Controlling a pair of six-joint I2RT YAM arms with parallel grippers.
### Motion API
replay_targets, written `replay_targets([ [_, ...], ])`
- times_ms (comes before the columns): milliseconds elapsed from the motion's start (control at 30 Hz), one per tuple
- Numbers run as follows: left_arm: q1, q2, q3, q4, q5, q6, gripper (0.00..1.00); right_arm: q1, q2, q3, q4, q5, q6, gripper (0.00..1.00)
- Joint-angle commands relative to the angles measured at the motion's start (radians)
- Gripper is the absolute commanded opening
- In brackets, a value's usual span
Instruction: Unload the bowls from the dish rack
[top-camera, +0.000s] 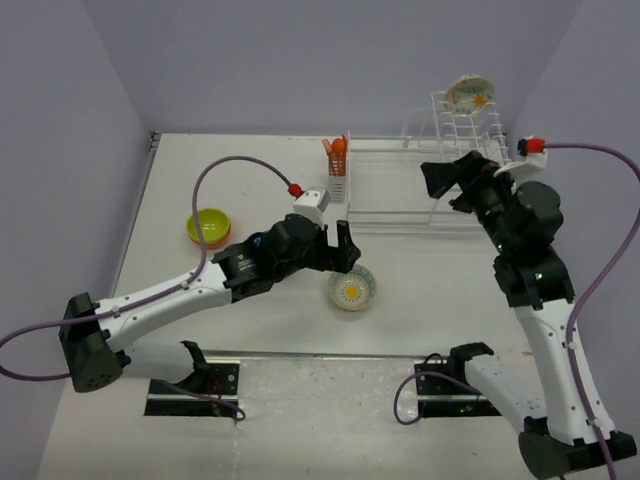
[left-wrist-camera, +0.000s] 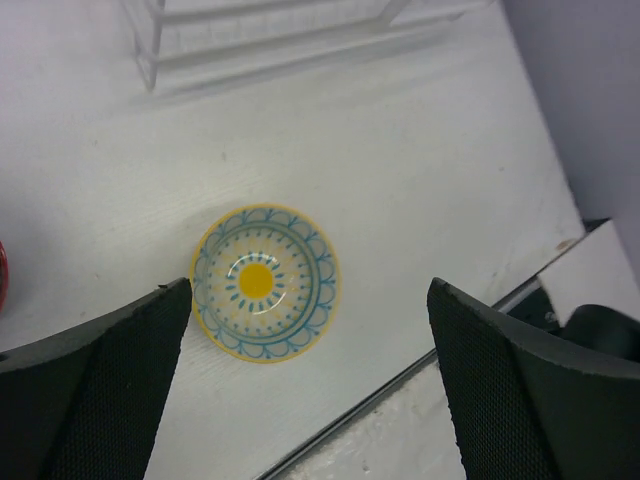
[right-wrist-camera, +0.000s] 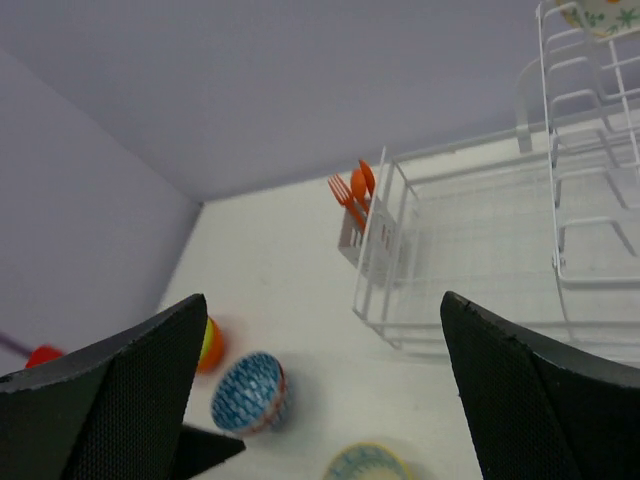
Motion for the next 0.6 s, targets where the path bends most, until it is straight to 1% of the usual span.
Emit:
replay_targets([
  [0, -0.003, -0.106, 0.157, -0.147, -0.097, 0.090, 1.00, -0.221, 0.086, 0.059, 0.143, -0.348, 0.342, 0.99],
  [33, -0.003, -0.143, 0.177, -0.189, -0.140, 0.099, 1.00, -0.312, 0.107, 0.059, 0.175, -0.380, 0.404, 0.99],
  [67, 0.006, -0.163, 0.194, -0.273, -0.256, 0.106, 1.00, -0.357, 0.145, 0.070, 0.200, -0.382, 0.516, 0.99],
  [133, 0.053, -0.219, 0.215, -0.348, -0.353, 0.098, 1.00, -0.393, 0.178, 0.089, 0.218, -0.324, 0.572, 0.99],
  [167, 0.169, -0.240, 0.206, -0.385, -0.325, 0.107, 1.00, -0.396, 0.207, 0.105, 0.218, -0.251, 0.622, 0.99],
  [200, 0.245, -0.282, 0.191, -0.387, -0.285, 0.124, 1.00, -0.396, 0.216, 0.107, 0.221, -0.214, 0.655, 0.99],
  [233, 0.380, -0.321, 0.156, -0.376, -0.201, 0.153, 1.00, -0.396, 0.227, 0.080, 0.273, -0.153, 0.731, 0.99],
  [267, 0.441, -0.321, 0.139, -0.367, -0.152, 0.168, 1.00, -0.396, 0.233, 0.061, 0.293, -0.152, 0.776, 0.99],
  [300, 0.542, -0.348, 0.122, -0.355, -0.062, 0.199, 1.00, -0.396, 0.236, 0.020, 0.321, -0.091, 0.822, 0.99],
  [333, 0.582, -0.355, 0.110, -0.355, -0.034, 0.211, 1.00, -0.395, 0.242, 0.004, 0.400, -0.063, 0.891, 0.99],
  [433, 0.685, -0.364, 0.085, -0.385, 0.007, 0.260, 1.00, -0.395, 0.311, 0.000, 0.451, 0.012, 0.991, 0.99],
  [467, 0.698, -0.373, 0.082, -0.396, 0.002, 0.270, 1.00, -0.395, 0.336, 0.015, 0.458, 0.026, 1.025, 0.99],
  [500, 0.704, -0.396, 0.079, -0.405, -0.006, 0.279, 1.00, -0.396, 0.389, 0.035, 0.467, 0.026, 1.020, 0.99],
  [567, 0.705, -0.434, 0.064, -0.415, -0.047, 0.306, 1.00, -0.396, 0.443, 0.124, 0.461, 0.043, 0.979, 0.99],
])
